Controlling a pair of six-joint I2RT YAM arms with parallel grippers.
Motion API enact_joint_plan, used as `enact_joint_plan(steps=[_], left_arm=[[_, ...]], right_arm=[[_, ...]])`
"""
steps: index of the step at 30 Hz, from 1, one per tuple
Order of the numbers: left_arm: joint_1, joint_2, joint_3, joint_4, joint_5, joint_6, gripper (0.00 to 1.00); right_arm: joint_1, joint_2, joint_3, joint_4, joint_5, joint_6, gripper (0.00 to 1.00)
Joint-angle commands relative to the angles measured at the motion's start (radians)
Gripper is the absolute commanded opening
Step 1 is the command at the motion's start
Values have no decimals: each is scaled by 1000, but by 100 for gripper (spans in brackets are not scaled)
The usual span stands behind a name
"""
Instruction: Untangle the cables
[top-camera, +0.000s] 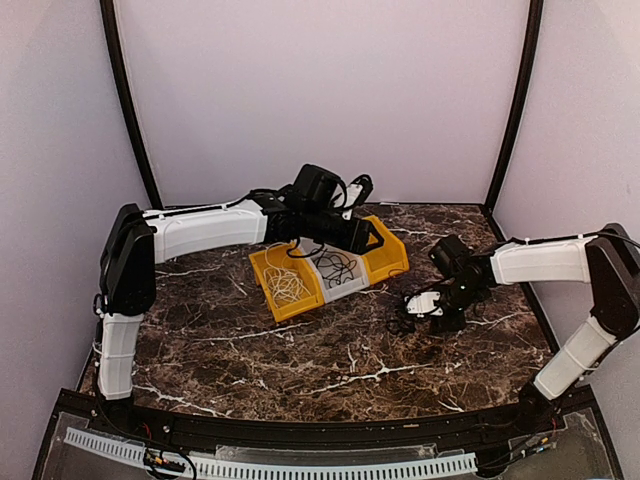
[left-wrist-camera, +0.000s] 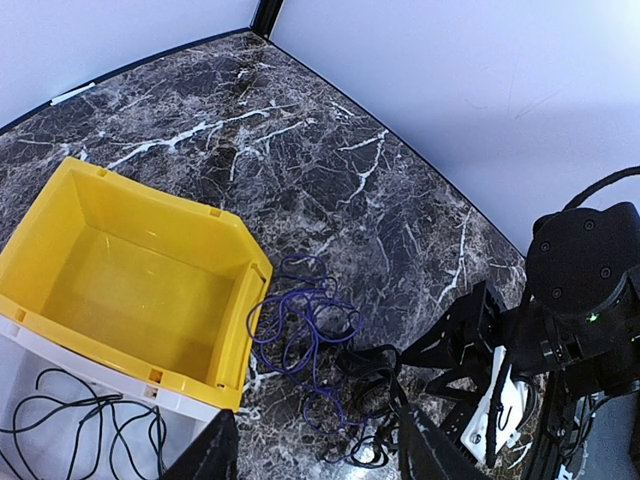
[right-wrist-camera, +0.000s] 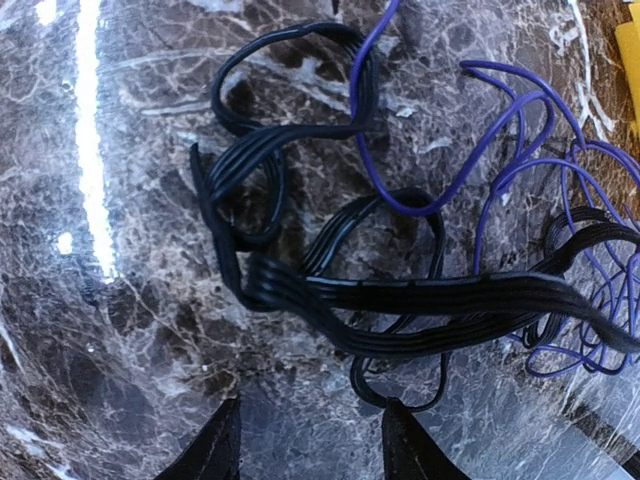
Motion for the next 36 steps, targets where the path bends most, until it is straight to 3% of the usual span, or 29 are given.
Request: enact_joint_plan(steps=[1, 8, 10, 12, 24, 28, 36], left_arm=[[-4, -66, -18, 30, 17, -4, 53], [-4, -65, -36, 59, 25, -14, 53], [-4, -64, -42, 66, 29, -18, 53], [-4, -63, -46, 71, 32, -20, 53], [-4, -63, -89, 91, 33, -22, 52], [-5, -63, -95, 98, 34, -24, 52], [-5, -73, -99, 78, 31, -21, 51]], right_arm=[[10, 18, 11, 97, 15, 25, 44], [11, 25, -4, 159, 12, 29, 28], [11, 45, 1, 147, 1, 29, 10], [10, 55, 12, 129, -14, 35, 0], [9, -98, 87, -30, -116, 112, 0], [0, -87, 98, 12, -154, 194, 24], [-40, 106, 224, 10, -233, 339, 39]])
